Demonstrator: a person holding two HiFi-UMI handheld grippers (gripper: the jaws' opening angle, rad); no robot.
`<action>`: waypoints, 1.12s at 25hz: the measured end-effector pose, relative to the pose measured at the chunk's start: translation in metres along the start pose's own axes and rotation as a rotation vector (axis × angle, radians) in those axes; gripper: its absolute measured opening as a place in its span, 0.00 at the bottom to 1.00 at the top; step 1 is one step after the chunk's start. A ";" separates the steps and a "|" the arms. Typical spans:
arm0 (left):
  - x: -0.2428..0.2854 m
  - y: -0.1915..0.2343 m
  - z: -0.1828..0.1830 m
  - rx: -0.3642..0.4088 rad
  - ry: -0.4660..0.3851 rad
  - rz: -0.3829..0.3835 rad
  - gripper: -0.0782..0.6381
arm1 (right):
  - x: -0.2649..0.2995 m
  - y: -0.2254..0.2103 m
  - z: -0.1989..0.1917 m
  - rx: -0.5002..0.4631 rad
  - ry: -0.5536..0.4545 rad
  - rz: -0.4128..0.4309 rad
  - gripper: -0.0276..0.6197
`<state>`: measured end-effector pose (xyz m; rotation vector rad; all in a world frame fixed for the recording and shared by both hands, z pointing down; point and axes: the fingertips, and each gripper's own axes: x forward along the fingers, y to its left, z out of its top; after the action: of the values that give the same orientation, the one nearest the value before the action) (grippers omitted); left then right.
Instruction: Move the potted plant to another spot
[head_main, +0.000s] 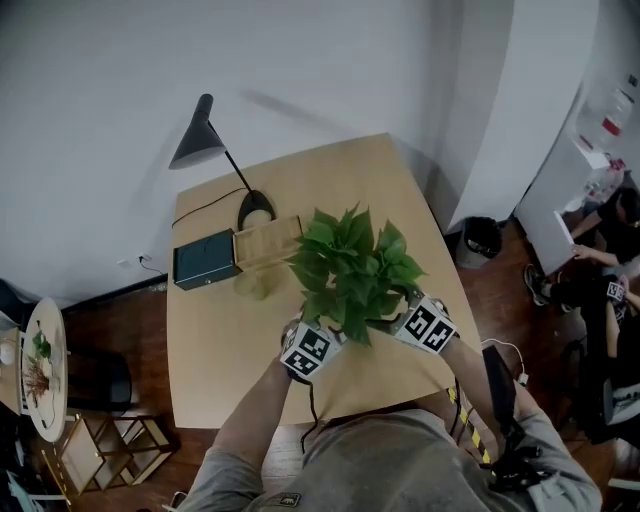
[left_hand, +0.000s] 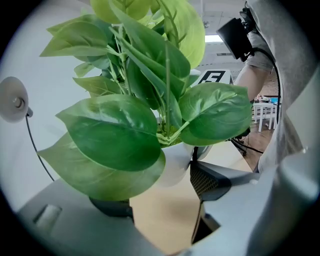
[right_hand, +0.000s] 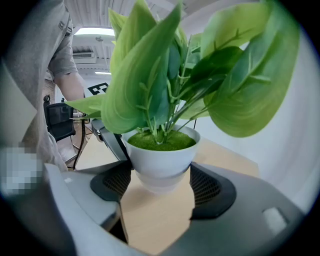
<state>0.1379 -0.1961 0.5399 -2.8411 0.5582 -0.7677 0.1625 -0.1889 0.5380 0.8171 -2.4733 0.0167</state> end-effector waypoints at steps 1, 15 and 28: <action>0.001 0.001 -0.002 -0.004 0.009 0.003 0.59 | 0.002 -0.001 -0.002 0.001 0.000 0.006 0.62; 0.056 -0.022 -0.038 -0.090 0.100 -0.041 0.59 | 0.011 -0.011 -0.070 0.076 0.062 0.073 0.62; 0.084 -0.030 -0.065 -0.100 0.145 -0.057 0.60 | 0.025 -0.016 -0.108 0.102 0.105 0.076 0.62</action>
<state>0.1809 -0.2038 0.6410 -2.9199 0.5521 -0.9890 0.2071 -0.1970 0.6406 0.7440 -2.4193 0.2094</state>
